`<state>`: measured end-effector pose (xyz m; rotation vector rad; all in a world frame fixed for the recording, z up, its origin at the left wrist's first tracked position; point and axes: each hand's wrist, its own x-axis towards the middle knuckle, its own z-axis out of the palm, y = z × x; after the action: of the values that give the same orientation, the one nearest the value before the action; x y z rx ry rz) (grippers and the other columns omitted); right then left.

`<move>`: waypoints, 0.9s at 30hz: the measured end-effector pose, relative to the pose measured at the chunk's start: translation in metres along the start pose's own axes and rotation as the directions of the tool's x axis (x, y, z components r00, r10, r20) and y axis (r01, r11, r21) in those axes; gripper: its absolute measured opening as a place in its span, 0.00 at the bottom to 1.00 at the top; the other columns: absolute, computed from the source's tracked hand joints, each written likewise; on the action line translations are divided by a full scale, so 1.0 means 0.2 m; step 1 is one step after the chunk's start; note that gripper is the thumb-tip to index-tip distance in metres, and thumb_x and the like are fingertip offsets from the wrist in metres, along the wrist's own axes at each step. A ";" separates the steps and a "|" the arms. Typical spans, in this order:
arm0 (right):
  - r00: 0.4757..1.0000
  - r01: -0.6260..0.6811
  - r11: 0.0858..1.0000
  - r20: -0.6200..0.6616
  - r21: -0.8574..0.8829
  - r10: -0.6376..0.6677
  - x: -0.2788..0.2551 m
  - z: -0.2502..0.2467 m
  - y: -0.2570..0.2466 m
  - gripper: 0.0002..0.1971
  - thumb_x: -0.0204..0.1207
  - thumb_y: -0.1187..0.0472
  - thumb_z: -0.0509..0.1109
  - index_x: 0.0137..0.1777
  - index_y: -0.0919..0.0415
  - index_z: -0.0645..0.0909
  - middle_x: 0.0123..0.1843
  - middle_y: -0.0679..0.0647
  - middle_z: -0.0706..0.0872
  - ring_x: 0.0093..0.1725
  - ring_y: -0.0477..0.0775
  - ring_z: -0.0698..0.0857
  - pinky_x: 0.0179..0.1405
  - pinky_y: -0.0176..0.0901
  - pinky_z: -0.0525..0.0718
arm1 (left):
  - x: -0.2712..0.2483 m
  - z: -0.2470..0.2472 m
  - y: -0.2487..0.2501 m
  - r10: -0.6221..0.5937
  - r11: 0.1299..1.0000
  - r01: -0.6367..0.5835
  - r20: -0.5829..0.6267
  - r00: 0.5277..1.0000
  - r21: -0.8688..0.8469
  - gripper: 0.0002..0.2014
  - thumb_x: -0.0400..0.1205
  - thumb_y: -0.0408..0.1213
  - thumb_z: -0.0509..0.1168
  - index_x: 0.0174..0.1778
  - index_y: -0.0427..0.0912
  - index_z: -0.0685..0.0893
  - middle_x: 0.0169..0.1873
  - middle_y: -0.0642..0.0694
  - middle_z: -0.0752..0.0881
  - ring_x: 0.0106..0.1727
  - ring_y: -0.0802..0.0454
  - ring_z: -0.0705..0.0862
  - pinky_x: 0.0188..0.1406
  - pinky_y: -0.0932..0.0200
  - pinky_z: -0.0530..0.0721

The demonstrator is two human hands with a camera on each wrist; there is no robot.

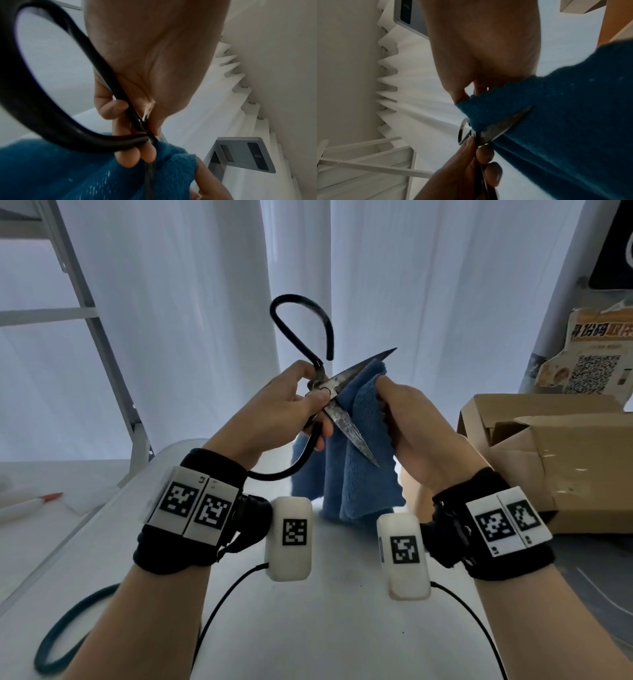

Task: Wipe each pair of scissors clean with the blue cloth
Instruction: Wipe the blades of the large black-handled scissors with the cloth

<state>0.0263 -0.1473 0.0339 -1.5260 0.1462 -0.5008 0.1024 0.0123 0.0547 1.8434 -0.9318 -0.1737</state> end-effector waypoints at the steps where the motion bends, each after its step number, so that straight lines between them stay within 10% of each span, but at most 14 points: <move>1: 1.000 -0.015 1.000 0.003 0.001 0.015 0.00 0.01 0.00 0.16 0.87 0.56 0.58 0.37 0.56 0.79 0.27 0.45 0.83 0.29 0.45 0.79 0.33 0.38 0.78 | 0.00 0.00 0.00 0.001 1.000 -0.001 0.004 1.000 -0.001 0.07 0.91 0.36 0.57 0.64 0.41 0.73 0.32 0.42 0.89 0.31 0.46 0.85 0.21 0.73 0.72; 6: 0.993 0.011 0.999 0.117 -0.045 -0.005 0.01 0.01 0.01 0.11 0.86 0.66 0.61 0.59 0.66 0.85 0.51 0.59 0.91 0.50 0.55 0.89 0.54 0.49 0.86 | -0.01 -0.02 0.00 0.005 1.000 -0.005 0.004 1.000 0.011 0.09 0.90 0.36 0.59 0.65 0.38 0.74 0.35 0.37 0.90 0.30 0.44 0.85 0.19 0.73 0.72; 11: 0.983 0.047 0.994 0.183 -0.101 -0.028 0.00 0.01 0.05 0.10 0.84 0.65 0.68 0.60 0.67 0.86 0.48 0.56 0.91 0.50 0.50 0.90 0.56 0.44 0.88 | 0.00 -0.01 0.00 0.025 0.997 -0.026 0.021 0.999 0.079 0.07 0.90 0.38 0.59 0.63 0.44 0.74 0.33 0.40 0.91 0.30 0.44 0.88 0.20 0.73 0.72; 27: 0.968 0.121 0.981 0.236 -0.151 -0.084 -0.02 0.04 0.05 0.11 0.87 0.68 0.61 0.57 0.77 0.81 0.40 0.61 0.87 0.40 0.48 0.89 0.38 0.30 0.83 | 0.00 0.00 -0.01 0.036 0.994 -0.038 0.028 0.999 0.100 0.07 0.90 0.37 0.59 0.63 0.43 0.73 0.32 0.41 0.91 0.30 0.45 0.88 0.21 0.71 0.73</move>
<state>0.0282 -0.1395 0.0246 -1.7475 -0.0735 -0.3982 0.1042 0.0122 0.0535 1.9189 -1.0079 -0.1302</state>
